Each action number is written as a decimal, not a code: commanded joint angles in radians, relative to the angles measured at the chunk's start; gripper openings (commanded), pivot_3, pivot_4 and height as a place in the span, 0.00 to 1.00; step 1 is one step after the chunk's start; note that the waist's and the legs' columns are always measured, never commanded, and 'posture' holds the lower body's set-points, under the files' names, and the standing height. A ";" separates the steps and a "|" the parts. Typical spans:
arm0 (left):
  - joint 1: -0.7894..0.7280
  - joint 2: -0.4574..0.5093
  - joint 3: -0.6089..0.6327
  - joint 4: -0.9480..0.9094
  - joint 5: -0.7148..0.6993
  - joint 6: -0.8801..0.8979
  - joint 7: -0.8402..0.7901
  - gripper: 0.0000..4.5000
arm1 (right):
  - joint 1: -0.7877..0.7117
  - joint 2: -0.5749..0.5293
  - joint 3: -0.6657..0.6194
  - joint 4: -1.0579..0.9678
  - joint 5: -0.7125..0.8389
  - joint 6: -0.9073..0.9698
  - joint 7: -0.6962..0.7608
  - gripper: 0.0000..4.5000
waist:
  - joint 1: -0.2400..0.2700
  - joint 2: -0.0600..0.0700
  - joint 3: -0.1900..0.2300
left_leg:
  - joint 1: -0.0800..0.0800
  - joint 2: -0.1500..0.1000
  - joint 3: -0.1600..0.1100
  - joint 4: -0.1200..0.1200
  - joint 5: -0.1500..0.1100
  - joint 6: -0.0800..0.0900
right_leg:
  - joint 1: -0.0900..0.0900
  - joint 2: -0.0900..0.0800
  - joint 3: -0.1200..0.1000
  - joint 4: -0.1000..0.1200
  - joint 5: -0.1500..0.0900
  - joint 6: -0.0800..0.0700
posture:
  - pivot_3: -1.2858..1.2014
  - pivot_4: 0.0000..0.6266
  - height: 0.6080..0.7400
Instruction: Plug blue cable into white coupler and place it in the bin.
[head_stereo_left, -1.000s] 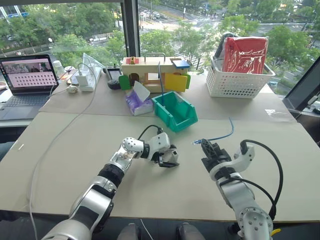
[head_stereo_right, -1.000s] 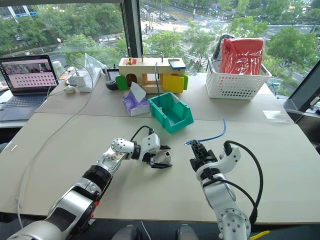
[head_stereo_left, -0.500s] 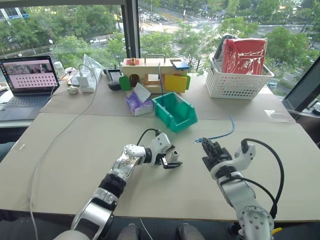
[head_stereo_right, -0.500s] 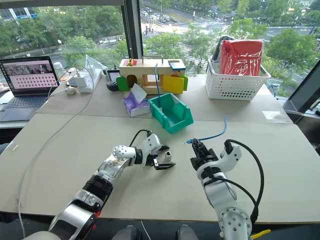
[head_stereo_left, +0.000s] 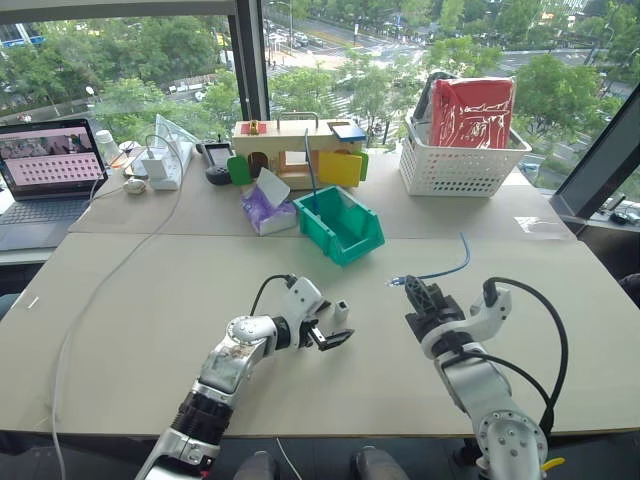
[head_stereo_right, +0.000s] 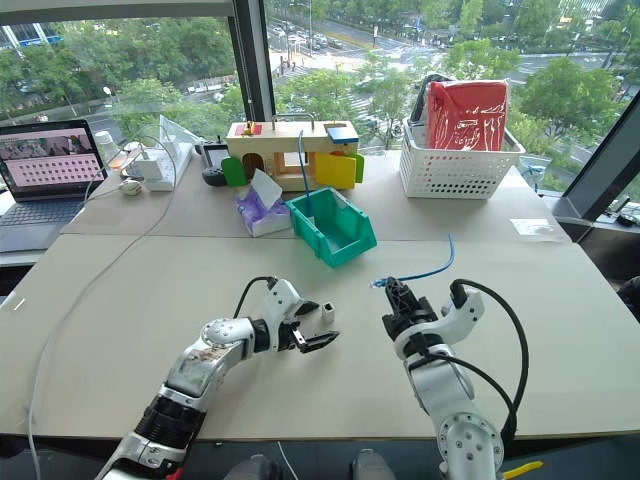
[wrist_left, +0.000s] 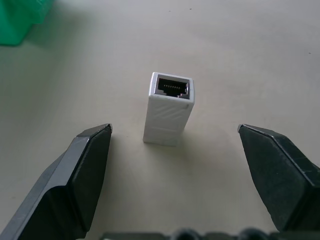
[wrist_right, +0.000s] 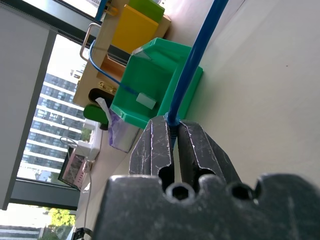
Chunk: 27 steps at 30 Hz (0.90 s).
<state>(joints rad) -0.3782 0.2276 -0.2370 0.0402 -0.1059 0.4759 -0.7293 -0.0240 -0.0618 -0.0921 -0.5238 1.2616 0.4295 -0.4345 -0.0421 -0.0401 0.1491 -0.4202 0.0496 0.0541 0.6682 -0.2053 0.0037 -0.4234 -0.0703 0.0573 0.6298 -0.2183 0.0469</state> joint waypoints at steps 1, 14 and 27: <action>-0.005 -0.006 -0.017 0.074 0.042 -0.052 0.049 0.97 | -0.030 0.005 -0.009 -0.006 0.005 0.007 0.022 0.00 | 0.001 0.000 0.000 | 0.000 0.000 0.000 0.000 0.000 0.000 | 0.000 0.000 0.000 0.000 0.000 0.000 | 0.52 0.24 0.81; -0.005 -0.018 -0.055 0.128 0.064 -0.153 0.067 0.18 | -0.050 -0.032 -0.010 0.000 -0.022 0.049 0.028 0.00 | 0.006 0.000 0.000 | -0.001 -0.001 0.000 0.000 0.000 0.000 | 0.000 -0.001 0.000 -0.001 0.000 0.000 | 0.52 0.24 0.81; -0.042 0.006 -0.129 -0.088 0.118 0.243 0.171 0.13 | -0.155 -0.192 0.147 0.014 -0.222 0.251 0.142 0.00 | 0.003 0.000 0.000 | -0.001 -0.001 0.000 -0.001 0.000 0.000 | 0.000 0.000 0.000 -0.001 -0.001 0.001 | 0.52 0.24 0.81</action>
<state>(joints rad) -0.4301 0.2123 -0.3221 -0.0526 -0.0239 0.6575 -0.5585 -0.1557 -0.2499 0.0437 -0.4996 1.0838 0.6743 -0.3216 -0.0390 -0.0398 0.1488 -0.4213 0.0489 0.0539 0.6671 -0.2053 0.0037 -0.4238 -0.0704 0.0574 0.6284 -0.2191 0.0477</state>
